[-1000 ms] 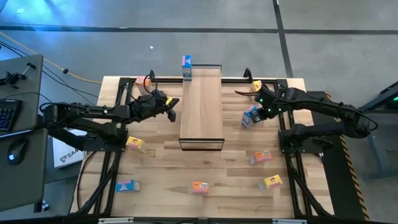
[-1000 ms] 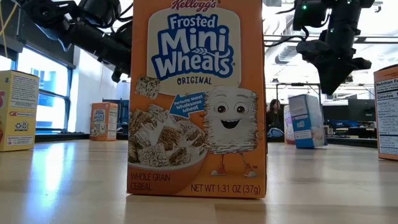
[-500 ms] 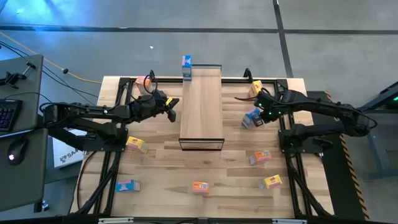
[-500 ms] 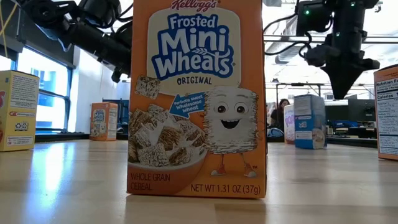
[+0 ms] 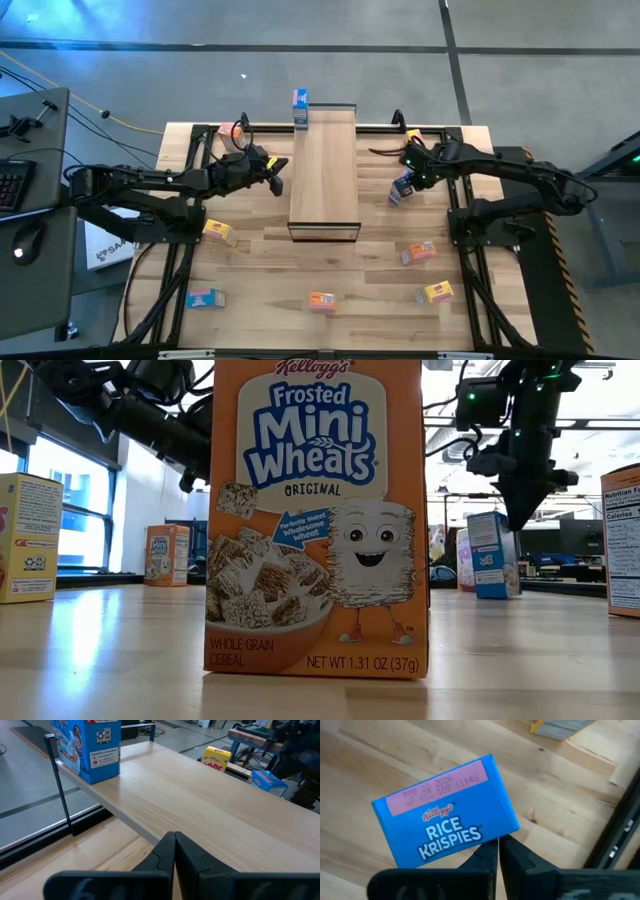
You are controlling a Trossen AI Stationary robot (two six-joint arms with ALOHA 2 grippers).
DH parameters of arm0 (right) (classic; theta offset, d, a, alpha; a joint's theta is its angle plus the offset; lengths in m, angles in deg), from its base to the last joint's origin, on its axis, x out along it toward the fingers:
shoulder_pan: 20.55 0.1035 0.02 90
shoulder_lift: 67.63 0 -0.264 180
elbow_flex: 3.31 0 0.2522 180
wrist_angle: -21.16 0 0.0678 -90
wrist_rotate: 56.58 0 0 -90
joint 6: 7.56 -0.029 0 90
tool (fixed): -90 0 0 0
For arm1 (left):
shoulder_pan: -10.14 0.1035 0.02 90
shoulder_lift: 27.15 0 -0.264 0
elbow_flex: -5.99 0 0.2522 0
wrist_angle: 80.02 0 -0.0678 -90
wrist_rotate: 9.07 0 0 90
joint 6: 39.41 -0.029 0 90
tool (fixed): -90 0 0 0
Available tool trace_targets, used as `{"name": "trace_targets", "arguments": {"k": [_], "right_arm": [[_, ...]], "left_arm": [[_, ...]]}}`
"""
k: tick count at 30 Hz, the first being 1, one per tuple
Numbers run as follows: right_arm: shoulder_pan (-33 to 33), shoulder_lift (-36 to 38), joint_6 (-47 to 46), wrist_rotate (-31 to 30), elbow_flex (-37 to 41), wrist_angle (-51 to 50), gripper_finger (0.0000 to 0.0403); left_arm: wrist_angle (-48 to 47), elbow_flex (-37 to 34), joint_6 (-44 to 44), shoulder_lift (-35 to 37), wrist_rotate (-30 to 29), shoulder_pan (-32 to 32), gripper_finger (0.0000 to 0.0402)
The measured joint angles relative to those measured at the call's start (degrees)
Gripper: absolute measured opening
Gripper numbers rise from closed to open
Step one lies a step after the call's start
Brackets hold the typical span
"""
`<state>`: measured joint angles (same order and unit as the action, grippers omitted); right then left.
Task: Stack cereal on shelf
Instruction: Put the right blue cereal box on the shelf aligned with the blue cereal box
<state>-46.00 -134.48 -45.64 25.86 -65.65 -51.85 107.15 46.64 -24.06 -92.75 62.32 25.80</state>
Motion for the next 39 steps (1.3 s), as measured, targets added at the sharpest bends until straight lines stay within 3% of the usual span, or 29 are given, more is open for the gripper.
{"name": "trace_targets", "arguments": {"k": [26,33,39], "right_arm": [[-5.71,0.22,9.96,-0.95,0.00,5.12,0.0022],[-7.84,0.22,11.05,-0.86,-3.40,-0.04,0.0027],[-8.05,0.26,6.63,2.66,-9.49,-11.04,0.0079]], "left_arm": [[0.79,0.00,-1.53,0.00,0.23,0.00,0.0000],[0.89,0.04,-2.58,0.00,11.89,2.50,0.0000],[1.27,1.38,4.70,-0.02,20.16,5.95,0.0000]]}}
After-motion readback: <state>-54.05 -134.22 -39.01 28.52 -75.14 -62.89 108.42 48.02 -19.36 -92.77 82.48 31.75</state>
